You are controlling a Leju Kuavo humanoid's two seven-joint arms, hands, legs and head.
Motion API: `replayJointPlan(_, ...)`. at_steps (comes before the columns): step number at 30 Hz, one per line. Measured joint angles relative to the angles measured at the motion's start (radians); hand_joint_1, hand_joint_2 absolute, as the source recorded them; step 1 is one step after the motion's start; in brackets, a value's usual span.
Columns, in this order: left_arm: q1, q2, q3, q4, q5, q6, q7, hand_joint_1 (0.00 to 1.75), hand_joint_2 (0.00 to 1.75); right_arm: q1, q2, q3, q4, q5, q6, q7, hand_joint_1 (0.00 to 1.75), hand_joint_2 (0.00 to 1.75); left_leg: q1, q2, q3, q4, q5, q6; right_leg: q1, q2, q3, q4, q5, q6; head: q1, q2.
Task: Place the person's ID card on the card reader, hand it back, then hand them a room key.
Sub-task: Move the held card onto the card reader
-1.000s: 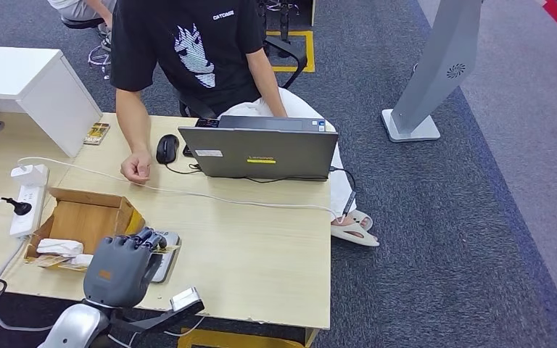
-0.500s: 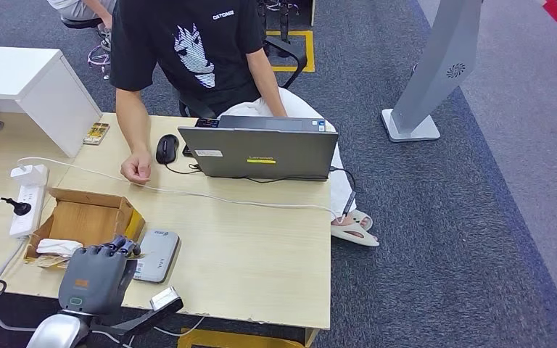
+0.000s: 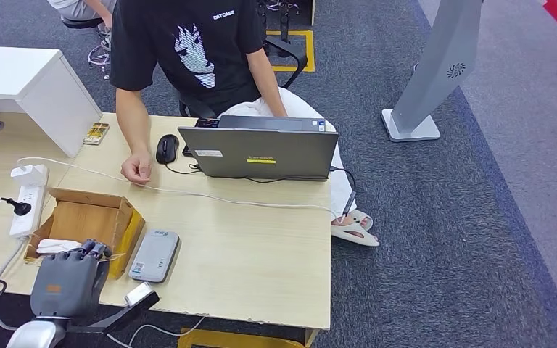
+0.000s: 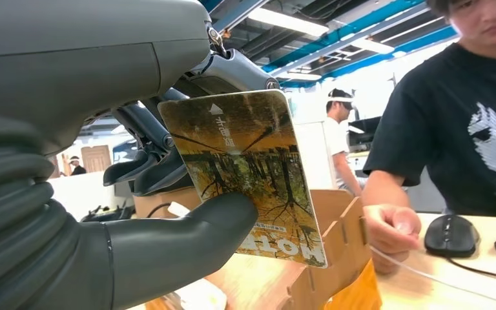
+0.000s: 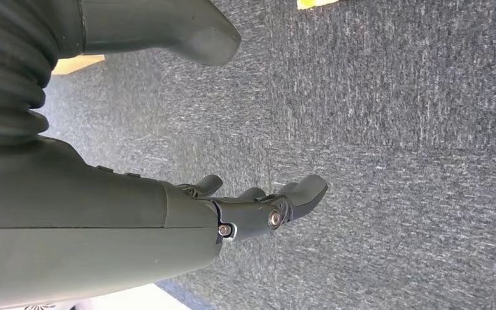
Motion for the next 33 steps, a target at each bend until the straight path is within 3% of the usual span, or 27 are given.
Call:
replayJointPlan(17,-0.062,-0.04,0.105,0.109,0.008,0.137,-0.099,1.75,1.75,0.0,0.0,-0.001,-0.002,0.072,-0.014,-0.039,0.0,1.75,0.0,0.0,0.0,0.0,0.0,0.0,0.0,0.0,0.0,0.0,0.0,0.0,0.0,0.0)
replayJointPlan(33,-0.079,-0.059,0.113,0.226,0.004,0.158,-0.145,1.75,1.75,0.002,0.0,-0.032,-0.002,0.126,-0.016,-0.06,0.0,1.75,0.0,0.0,0.0,0.0,0.0,0.0,0.0,0.0,0.0,0.0,0.0,0.0,0.0,0.0)
